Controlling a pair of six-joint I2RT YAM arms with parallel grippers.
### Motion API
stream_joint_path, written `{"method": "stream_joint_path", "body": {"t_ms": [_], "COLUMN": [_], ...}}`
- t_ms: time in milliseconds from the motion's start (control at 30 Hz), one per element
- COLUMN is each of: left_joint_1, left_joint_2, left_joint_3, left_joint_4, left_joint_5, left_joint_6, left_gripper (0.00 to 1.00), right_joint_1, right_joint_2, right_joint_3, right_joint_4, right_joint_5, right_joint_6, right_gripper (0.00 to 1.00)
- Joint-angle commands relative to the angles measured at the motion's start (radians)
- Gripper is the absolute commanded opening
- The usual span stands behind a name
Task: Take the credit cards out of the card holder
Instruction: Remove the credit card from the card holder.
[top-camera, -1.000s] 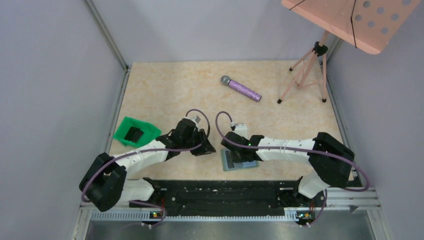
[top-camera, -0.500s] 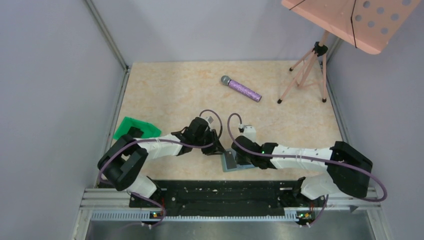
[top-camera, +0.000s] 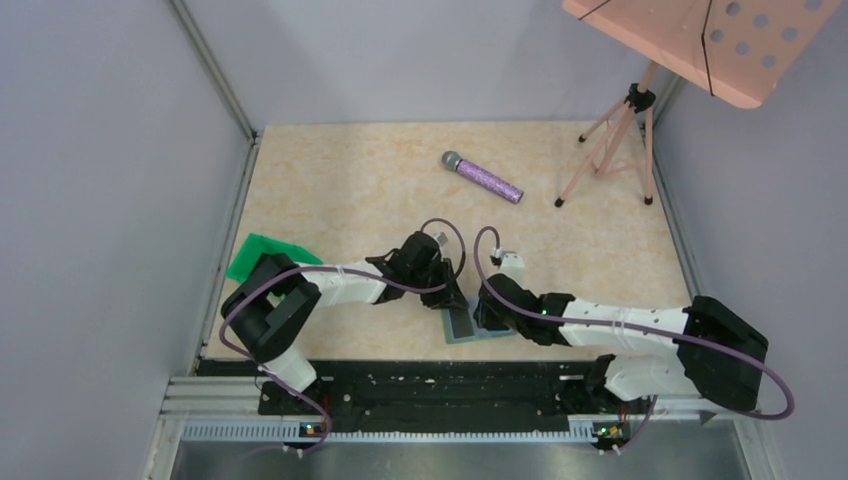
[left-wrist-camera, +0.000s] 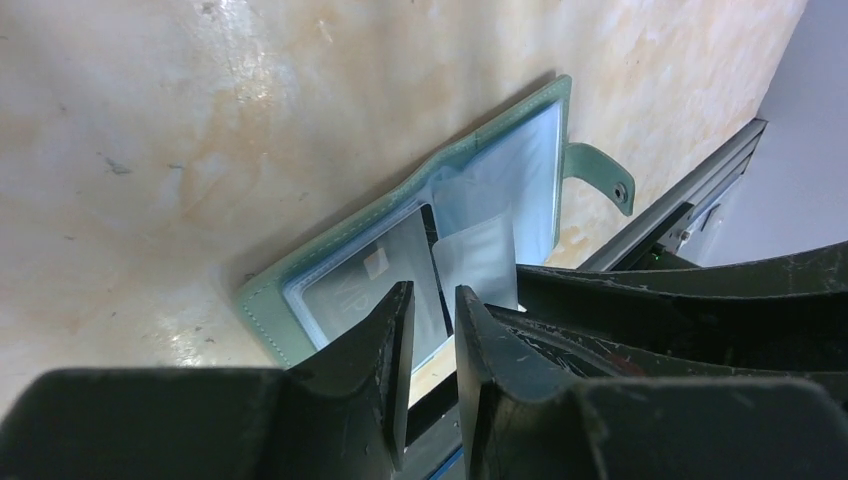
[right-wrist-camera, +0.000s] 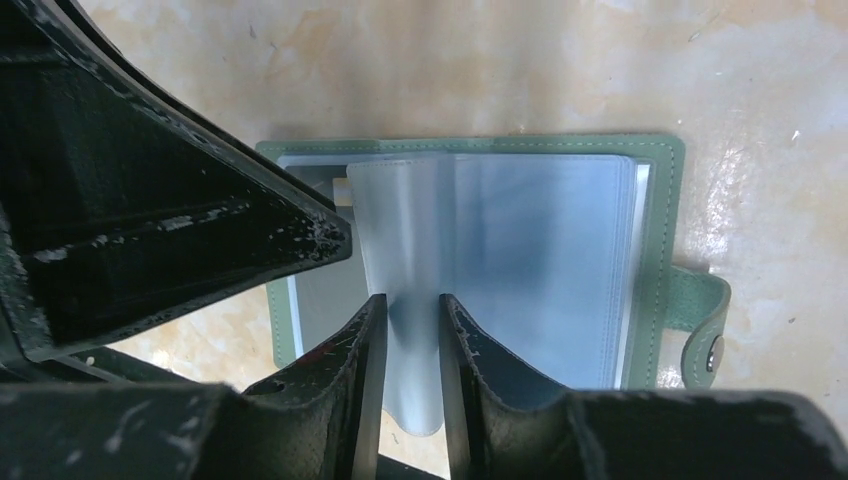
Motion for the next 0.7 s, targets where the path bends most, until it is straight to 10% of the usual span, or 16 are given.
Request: {"method": "stream_joint_path", "body": {"t_ms": [0,667], "left_joint_1": [-0.019,-0.063], "left_joint_2": [0.018,0.134], "left_joint_3": [0.048,0.169], "left_joint_4": [0.001,0.131], "left_joint_5": [-0.01,0.095], "left_joint_6": [-0.002,-0.002], "left_gripper": [0.27,0.26], "right_joint_1": [-0.008,-0.009], "right_joint_2": [-0.042,-0.259], "right_joint_3": [0.002,0.042], "right_joint_4": [-0.018,-0.275], "right_joint_5": [0.033,0.175], "right_joint_6": [0.007,0.026], "right_gripper": [0.27,0.29]}}
